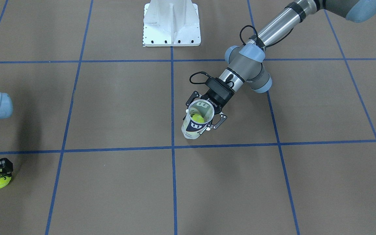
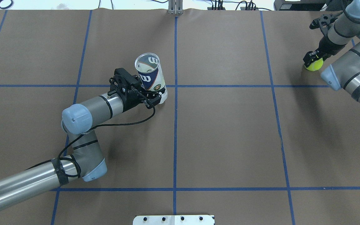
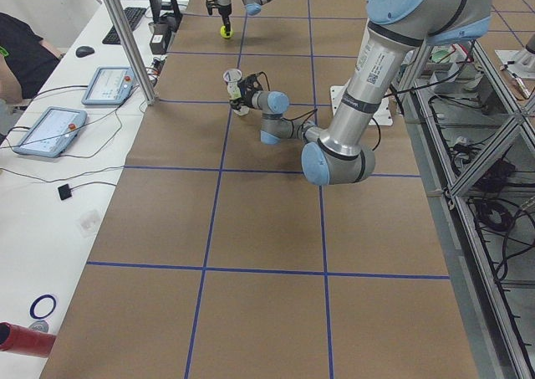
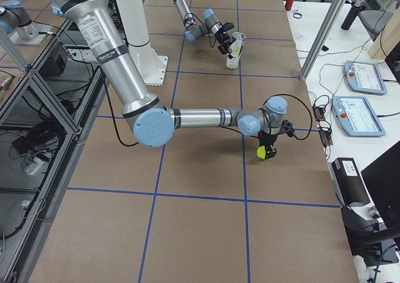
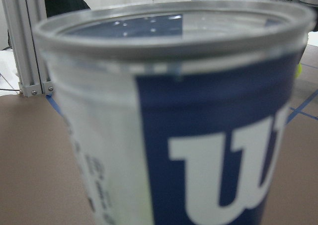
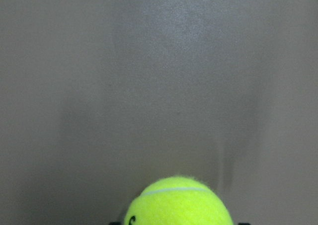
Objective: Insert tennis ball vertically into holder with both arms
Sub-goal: 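Lift the ball and carry it over the can top with the right gripper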
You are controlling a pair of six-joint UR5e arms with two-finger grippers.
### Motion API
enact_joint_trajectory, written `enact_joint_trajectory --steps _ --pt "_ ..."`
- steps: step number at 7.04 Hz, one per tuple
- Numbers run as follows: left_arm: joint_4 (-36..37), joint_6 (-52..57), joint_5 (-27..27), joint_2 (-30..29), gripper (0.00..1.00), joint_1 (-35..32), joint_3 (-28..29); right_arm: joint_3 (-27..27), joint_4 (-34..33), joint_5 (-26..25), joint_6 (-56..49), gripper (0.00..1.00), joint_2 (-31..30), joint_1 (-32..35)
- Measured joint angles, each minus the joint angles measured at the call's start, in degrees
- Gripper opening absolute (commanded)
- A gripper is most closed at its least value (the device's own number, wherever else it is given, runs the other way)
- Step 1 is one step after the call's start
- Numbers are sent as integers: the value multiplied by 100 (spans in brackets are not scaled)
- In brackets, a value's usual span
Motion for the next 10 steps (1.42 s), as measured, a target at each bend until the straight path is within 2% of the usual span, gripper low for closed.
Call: enact_joint_trajectory --steps 2,4,5,8,10 --pt "0 1 0 1 77 -16 -1 43 1 61 28 0 87 62" --pt "2 -1 0 14 77 -29 2 124 -11 650 176 0 311 354" --pt "5 -1 0 25 77 -30 3 262 -17 1023 580 0 457 459" --pt "24 -2 6 51 77 -8 15 1120 -133 1735 2703 0 992 345" --pt "33 -2 8 33 77 0 14 1889 -613 1879 3873 0 1411 42"
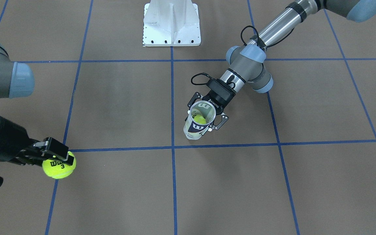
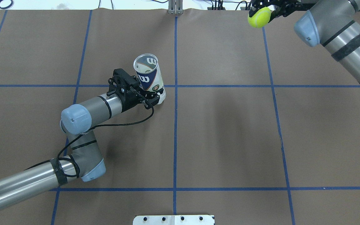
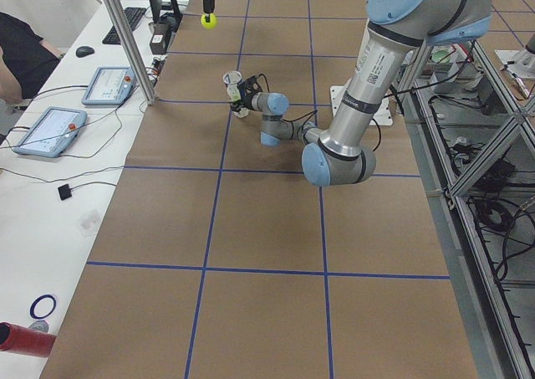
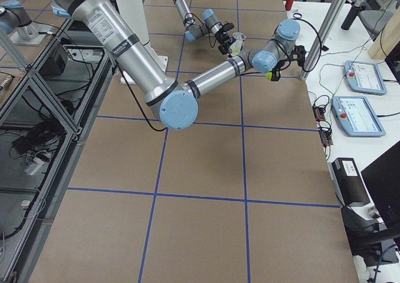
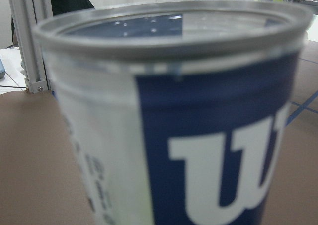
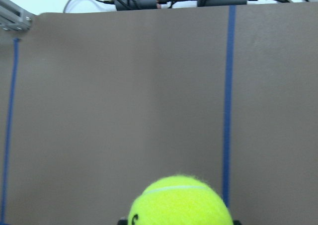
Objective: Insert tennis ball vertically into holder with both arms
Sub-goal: 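Lift the ball and carry it over the can top with the right gripper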
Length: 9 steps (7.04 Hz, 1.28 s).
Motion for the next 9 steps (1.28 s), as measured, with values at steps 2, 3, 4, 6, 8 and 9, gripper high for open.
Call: enact_joint_trajectory --steps 2,3,4,6,8,9 --pt "7 0 0 -16 77 9 2 434 -633 -45 1033 0 749 -516" --pt "12 0 0 -18 77 13 2 462 -1019 -271 1426 0 1254 -894" --pt "16 2 2 -15 77 20 3 425 -1324 -656 1604 0 1656 -1281" --pt "19 104 6 -16 77 22 3 170 -1550 -1169 1694 0 2136 -1742" --pt "19 365 1 -19 77 21 -2 22 -1577 -1393 1673 0 2262 -1920" --pt "19 404 1 -19 77 20 -5 -29 -1579 -1506 1641 0 2266 -2017"
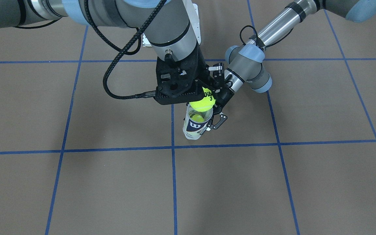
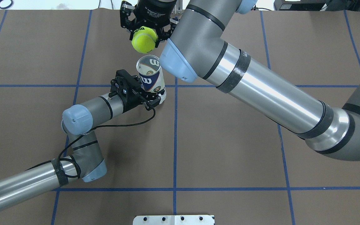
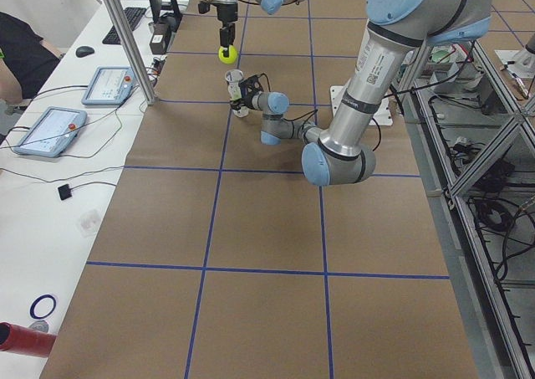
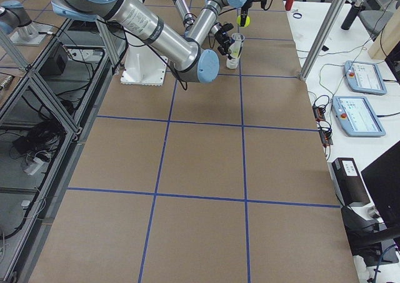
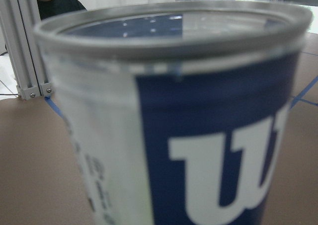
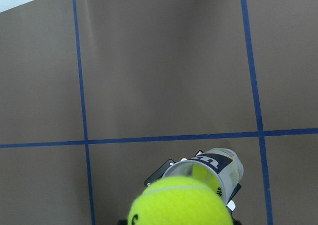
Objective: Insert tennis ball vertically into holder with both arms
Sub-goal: 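Lift the ball and carry it over the can top with the right gripper, then lower the ball into the can opening with the right gripper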
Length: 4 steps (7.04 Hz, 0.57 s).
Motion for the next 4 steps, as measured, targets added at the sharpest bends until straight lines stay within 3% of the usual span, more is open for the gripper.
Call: enact_joint_trajectory --steps 4 --pt "0 18 0 -3 77 0 -1 -139 -6 -249 -31 0 -105 -298"
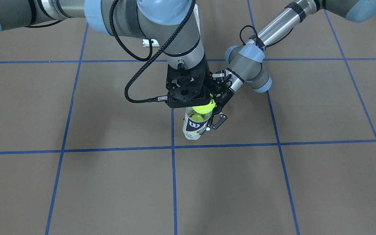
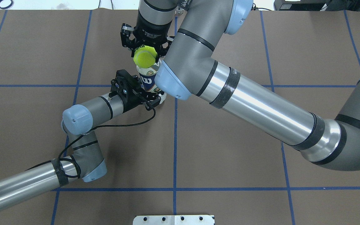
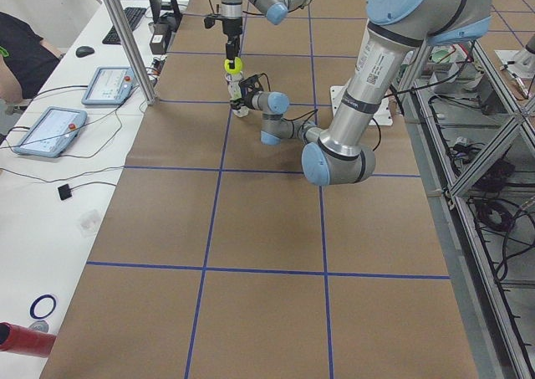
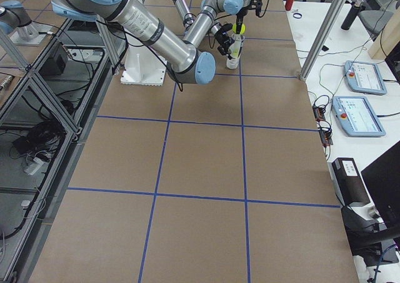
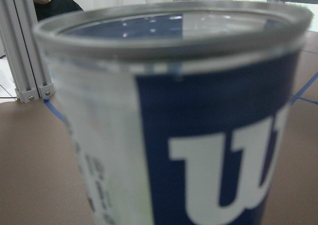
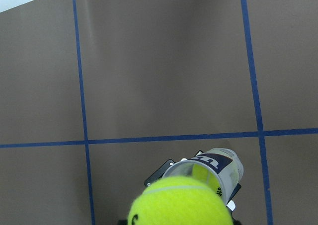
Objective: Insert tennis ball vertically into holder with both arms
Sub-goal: 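Lower the ball into the can opening with the right gripper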
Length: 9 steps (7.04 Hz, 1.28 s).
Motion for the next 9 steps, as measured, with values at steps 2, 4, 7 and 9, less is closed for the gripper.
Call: enact_joint_trajectory --steps 2,4,7,9 --pt "0 0 0 2 77 0 0 -40 -5 -24 5 77 -19 -43" --pt "0 0 0 3 77 0 0 -51 -10 -63 34 99 -8 -13" --pt "0 0 6 3 77 0 0 -53 -12 -134 87 99 19 24" --pt "0 0 1 3 77 -2 0 -9 -6 -142 137 1 41 50"
